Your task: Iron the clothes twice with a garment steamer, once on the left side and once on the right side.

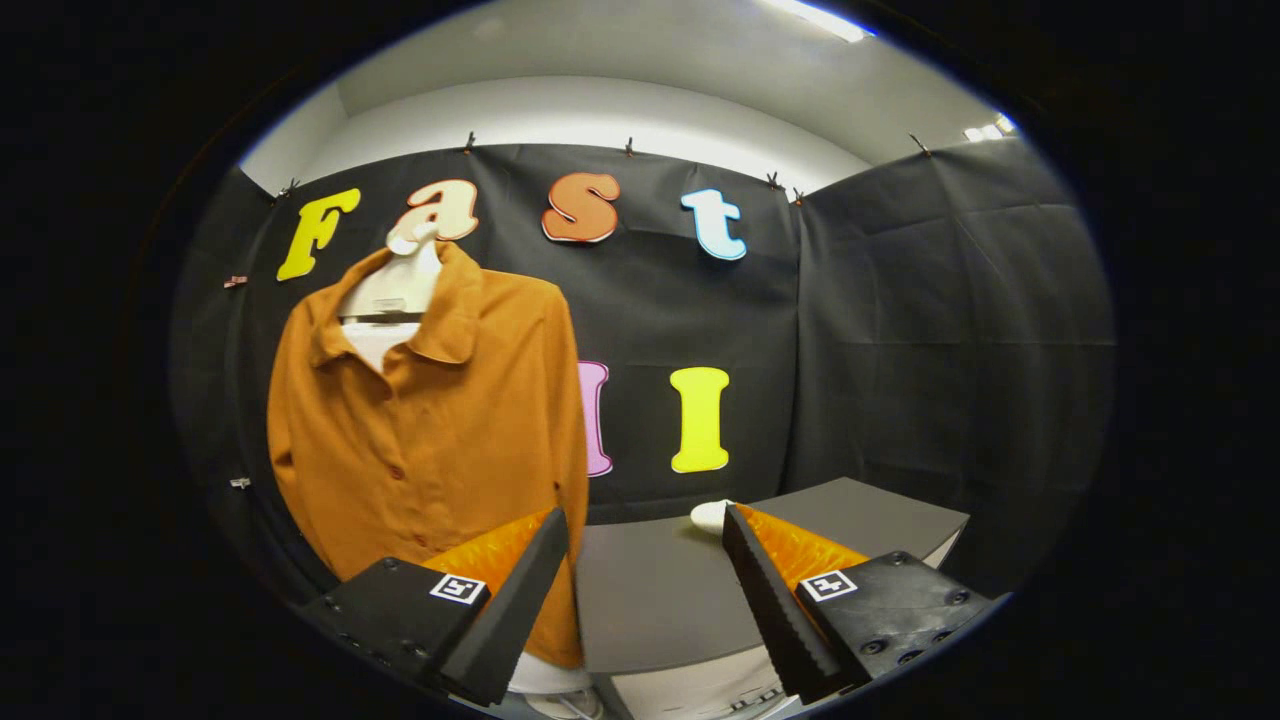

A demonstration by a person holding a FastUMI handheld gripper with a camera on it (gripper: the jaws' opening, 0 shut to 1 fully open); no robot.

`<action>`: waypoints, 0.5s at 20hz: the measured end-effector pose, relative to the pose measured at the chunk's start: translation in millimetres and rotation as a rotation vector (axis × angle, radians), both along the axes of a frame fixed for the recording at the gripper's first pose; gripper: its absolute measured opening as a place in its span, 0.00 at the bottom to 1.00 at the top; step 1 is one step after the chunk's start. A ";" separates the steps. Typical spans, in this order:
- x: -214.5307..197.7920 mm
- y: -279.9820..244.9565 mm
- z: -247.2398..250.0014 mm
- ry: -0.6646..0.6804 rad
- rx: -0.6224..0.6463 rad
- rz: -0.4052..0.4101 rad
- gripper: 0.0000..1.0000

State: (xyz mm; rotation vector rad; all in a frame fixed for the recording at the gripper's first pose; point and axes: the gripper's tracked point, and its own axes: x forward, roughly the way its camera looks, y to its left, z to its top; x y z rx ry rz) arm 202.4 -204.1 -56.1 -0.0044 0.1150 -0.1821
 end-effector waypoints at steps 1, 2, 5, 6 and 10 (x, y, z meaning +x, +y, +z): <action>8.9 -13.5 -4.3 0.006 0.006 -0.003 0.98; 17.5 -25.9 -9.6 0.017 0.012 -0.007 0.98; 41.5 -60.0 -29.3 0.062 0.036 -0.020 0.98; 47.6 -70.1 -36.4 0.080 0.046 -0.024 0.98; 69.6 -101.3 -68.3 0.161 0.078 -0.036 0.99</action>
